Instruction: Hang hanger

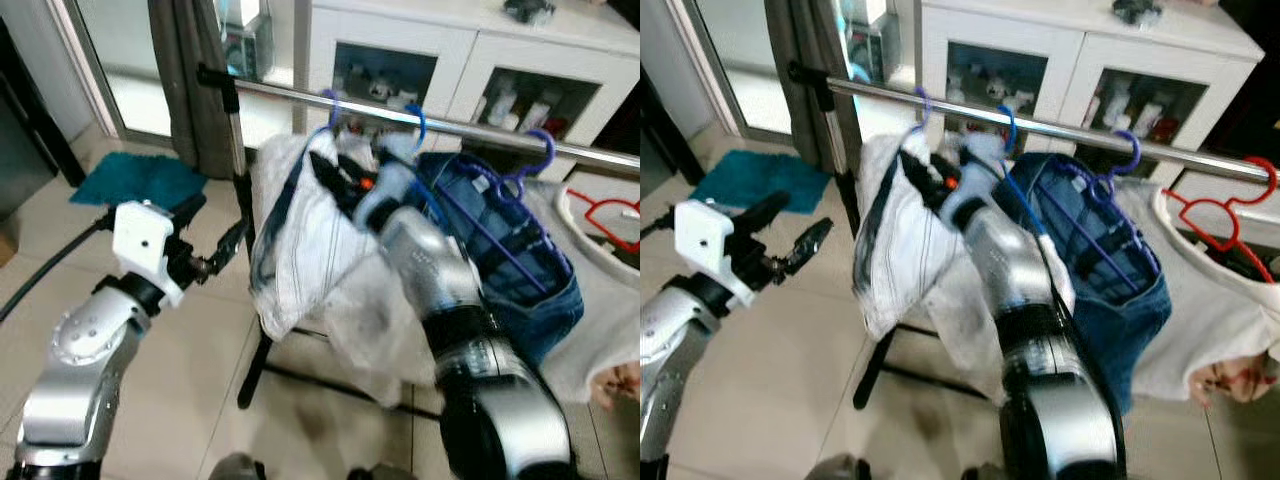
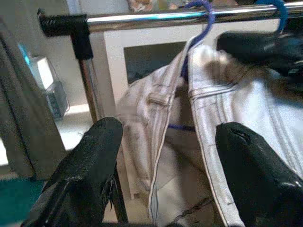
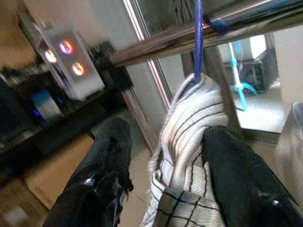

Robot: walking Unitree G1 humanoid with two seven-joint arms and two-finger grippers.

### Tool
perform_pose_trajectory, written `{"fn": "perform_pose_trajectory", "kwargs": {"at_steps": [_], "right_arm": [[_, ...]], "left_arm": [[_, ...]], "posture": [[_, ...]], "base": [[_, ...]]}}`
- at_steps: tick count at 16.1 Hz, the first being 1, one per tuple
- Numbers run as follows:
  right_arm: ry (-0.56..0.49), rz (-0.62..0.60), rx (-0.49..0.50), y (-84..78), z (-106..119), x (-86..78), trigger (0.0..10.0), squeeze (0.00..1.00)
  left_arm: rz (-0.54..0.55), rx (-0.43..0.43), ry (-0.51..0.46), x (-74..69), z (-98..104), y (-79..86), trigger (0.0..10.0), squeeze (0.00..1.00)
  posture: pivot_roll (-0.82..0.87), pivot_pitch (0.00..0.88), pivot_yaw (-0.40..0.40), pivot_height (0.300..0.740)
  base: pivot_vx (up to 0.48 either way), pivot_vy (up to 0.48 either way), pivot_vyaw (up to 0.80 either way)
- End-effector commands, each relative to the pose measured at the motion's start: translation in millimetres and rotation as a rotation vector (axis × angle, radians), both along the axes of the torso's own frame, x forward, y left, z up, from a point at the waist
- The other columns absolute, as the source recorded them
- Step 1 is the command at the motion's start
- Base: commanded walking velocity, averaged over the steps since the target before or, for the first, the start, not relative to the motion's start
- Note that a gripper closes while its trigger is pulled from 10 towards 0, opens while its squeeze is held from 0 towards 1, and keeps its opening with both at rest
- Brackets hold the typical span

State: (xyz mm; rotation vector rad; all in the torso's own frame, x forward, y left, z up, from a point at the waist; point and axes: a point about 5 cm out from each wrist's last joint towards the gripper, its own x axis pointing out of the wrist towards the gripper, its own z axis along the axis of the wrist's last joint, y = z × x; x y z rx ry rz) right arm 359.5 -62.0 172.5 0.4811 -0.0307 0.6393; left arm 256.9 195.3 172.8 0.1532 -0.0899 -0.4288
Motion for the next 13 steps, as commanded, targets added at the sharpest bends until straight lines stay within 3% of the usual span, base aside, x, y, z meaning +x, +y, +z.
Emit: {"fn": "perform_pose_trajectory", "kwargs": {"at_steps": [1,2,4,7,10,13], "right_arm": [[-0.081,0.023,0.042,-5.1,19.0,-5.4,10.0,0.91],[-0.103,0.005,0.044,-11.5,19.6,-14.0,10.0,0.0],[-0.122,-0.058,0.059,-25.2,21.0,-30.9,10.0,0.0],[-0.127,-0.093,0.025,-32.2,14.1,-59.6,10.0,0.0],[-0.079,-0.122,0.014,-35.9,4.8,-68.3,10.0,0.0],[0.01,-0.23,-0.163,-51.5,-16.6,-74.3,10.0,0.0]], "left_arm": [[0.009,-0.028,0.044,-0.3,-6.9,-2.8,10.0,0.0],[0.01,-0.049,0.066,-0.4,-12.1,-6.1,10.0,0.0],[0.041,-0.069,0.071,3.9,-16.5,-11.9,10.0,0.0],[0.084,-0.105,0.055,9.9,-14.7,-17.4,10.0,0.0],[0.082,-0.086,0.06,7.4,-16.6,-21.3,10.0,0.0],[0.135,-0.075,0.054,1.6,-18.6,-15.4,10.0,0.0]], "posture": [[0.07,0.0,-0.013,0.74],[0.04,0.0,0.003,0.74],[0.02,0.0,0.004,0.74],[0.0,0.0,0.01,0.74],[0.02,0.0,-0.019,0.74],[0.02,0.0,-0.033,0.74]], "base": [[0.0,0.0,0.0],[0.0,0.0,0.0],[0.0,0.0,0.0],[0.0,0.0,0.0],[0.0,0.0,0.0],[0.0,0.0,0.0]]}}
